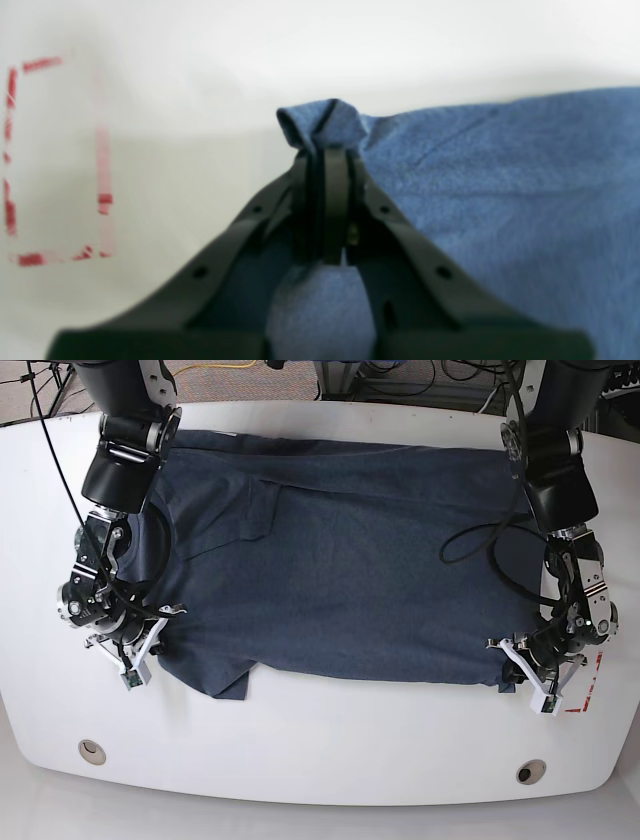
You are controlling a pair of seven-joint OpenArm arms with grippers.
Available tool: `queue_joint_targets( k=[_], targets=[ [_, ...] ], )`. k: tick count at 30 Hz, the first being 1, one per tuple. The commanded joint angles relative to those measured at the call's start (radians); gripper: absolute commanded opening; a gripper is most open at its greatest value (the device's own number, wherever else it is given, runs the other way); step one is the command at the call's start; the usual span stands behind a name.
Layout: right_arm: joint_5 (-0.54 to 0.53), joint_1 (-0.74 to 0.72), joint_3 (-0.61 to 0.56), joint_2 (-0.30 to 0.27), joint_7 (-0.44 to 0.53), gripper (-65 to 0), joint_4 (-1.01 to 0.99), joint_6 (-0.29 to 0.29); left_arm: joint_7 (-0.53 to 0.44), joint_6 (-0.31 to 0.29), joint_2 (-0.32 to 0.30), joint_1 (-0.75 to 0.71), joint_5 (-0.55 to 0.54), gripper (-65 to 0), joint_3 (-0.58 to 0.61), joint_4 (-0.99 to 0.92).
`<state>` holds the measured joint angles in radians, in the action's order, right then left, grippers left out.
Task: Layout the t-shirt on the table in an organized manner, then fold the t-shirt properly
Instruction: 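Lift the hem with both grippers and fold it over toward the collar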
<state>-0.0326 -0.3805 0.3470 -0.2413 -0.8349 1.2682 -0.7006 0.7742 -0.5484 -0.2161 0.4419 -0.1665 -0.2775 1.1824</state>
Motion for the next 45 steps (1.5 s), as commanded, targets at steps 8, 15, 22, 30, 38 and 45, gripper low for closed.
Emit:
queue_joint_targets(
  k=[8, 15, 22, 30, 38, 45],
  targets=[
    [-0.011, 0.082, 0.004, -0.014, -0.051, -65.0, 0.222, 0.002, 0.083, -0.046, -0.01, -0.048, -0.014, -65.0, -0.07, 0.198],
    [-0.011, 0.185, 0.005, -0.013, -0.085, -65.0, 0.374, 0.002, 0.124, -0.104, -0.012, -0.116, -0.012, -65.0, -0.107, 0.288],
    [-0.011, 0.266, 0.005, -0.011, -0.156, -65.0, 0.508, 0.002, 0.124, -0.126, -0.012, -0.22, -0.012, -65.0, -0.107, 0.397],
    [-0.011, 0.358, 0.039, 0.027, -0.191, -65.0, 0.614, 0.002, 0.124, -0.126, -0.012, -0.345, -0.012, -65.0, -0.107, 0.515],
    [-0.011, 0.461, 0.088, 0.078, -0.191, -64.8, 0.663, 0.002, 0.124, -0.126, -0.012, -0.469, -0.012, -65.0, -0.13, 0.595],
    [-0.011, 0.522, 0.088, 0.11, -0.191, -64.8, 0.664, 0.002, 0.124, -0.126, -0.012, -0.539, -0.012, -65.0, -0.15, 0.597]
  ],
)
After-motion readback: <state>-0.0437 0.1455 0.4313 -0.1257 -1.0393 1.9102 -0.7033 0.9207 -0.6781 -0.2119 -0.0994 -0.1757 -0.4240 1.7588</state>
